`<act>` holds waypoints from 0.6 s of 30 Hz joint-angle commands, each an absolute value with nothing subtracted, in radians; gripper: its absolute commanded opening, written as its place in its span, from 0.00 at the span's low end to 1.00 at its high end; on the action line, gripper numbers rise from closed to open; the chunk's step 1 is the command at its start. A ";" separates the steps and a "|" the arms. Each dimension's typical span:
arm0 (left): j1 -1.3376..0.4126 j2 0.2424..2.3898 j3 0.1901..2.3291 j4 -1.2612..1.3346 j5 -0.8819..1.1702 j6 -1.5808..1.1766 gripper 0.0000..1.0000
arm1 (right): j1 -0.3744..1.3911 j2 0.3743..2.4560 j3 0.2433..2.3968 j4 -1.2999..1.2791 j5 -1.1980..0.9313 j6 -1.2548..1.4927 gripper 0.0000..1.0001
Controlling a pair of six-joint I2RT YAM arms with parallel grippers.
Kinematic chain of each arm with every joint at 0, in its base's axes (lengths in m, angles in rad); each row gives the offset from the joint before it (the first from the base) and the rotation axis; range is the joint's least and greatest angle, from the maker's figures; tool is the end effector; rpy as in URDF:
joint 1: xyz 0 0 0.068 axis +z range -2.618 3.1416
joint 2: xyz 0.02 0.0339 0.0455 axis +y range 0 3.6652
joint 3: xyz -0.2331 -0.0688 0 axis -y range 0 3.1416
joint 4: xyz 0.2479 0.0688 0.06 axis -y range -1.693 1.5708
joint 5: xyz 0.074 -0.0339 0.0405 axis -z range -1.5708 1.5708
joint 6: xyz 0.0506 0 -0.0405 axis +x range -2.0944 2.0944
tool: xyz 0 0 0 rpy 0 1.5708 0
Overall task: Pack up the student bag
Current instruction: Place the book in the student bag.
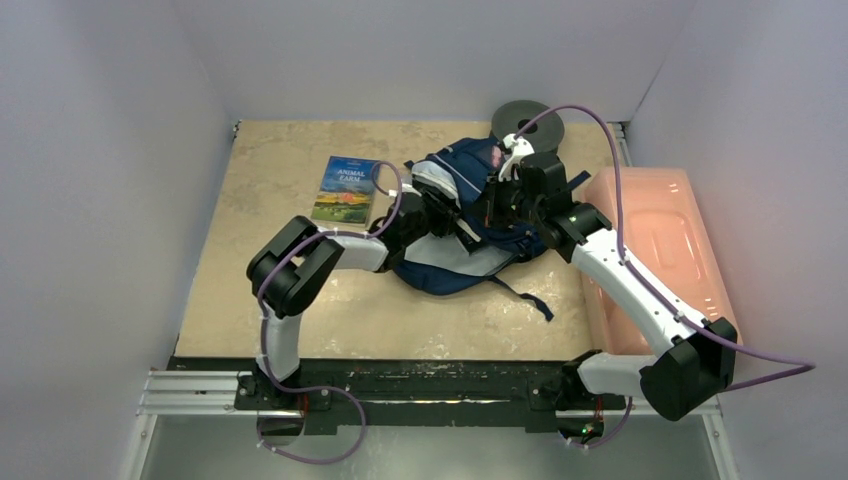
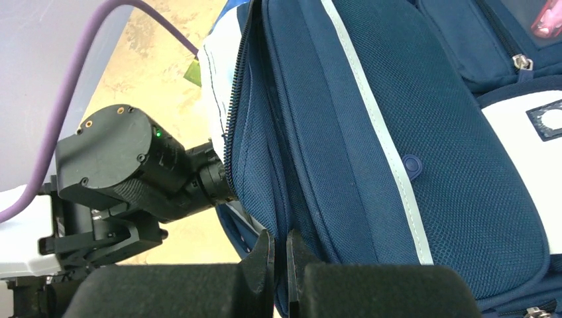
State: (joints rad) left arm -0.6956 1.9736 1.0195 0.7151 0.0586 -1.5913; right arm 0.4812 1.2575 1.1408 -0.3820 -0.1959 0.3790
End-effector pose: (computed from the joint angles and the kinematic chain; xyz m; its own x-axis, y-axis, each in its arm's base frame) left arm 0.3241 -0.2744 0.1309 -0.6796 -0.7328 0.0338 -0.1957 0.1367 -0.9711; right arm 0.2702 0.1522 0.3068 -0.6179 0.0868 -0.7814 -0.4057 0.8162 0.4114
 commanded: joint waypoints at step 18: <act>-0.448 1.163 0.923 -0.576 -0.115 -0.923 1.00 | 0.522 1.274 1.095 -0.326 -0.032 0.238 0.16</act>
State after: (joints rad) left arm -0.5663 1.4254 1.0515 -0.3786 0.0631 -1.2728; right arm 0.4835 1.2644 1.1244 -0.3775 -0.1490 0.3042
